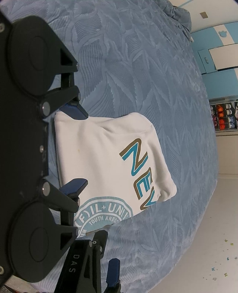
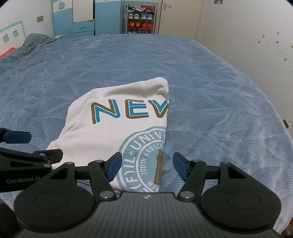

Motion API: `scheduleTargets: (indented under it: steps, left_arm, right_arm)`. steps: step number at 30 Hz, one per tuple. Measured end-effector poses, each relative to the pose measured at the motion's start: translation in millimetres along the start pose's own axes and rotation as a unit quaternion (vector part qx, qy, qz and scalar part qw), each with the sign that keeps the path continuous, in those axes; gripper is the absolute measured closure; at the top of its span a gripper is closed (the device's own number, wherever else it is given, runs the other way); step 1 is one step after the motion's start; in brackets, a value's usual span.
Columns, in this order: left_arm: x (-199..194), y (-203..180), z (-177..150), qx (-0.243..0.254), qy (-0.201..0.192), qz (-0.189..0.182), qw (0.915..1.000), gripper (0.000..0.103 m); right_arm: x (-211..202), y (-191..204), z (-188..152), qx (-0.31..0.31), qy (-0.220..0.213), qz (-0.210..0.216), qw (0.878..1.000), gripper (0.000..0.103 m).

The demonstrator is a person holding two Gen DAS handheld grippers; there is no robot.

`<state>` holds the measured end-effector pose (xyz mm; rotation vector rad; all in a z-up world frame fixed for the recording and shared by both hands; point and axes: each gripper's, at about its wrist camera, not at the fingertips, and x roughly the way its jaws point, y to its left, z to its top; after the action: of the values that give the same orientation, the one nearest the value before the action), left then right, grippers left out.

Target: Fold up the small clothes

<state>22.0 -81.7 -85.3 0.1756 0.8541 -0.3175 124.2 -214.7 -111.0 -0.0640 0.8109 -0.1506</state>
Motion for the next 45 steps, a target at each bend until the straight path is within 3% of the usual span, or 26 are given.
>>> scheduleTargets:
  steps: [45]
  left_arm:
    - [-12.5,-5.2,-3.0,0.002,-0.007,-0.003,1.0,0.031]
  right_arm:
    - [-14.0,-3.9,-3.4,-0.009,-0.001,-0.011,1.0,0.028]
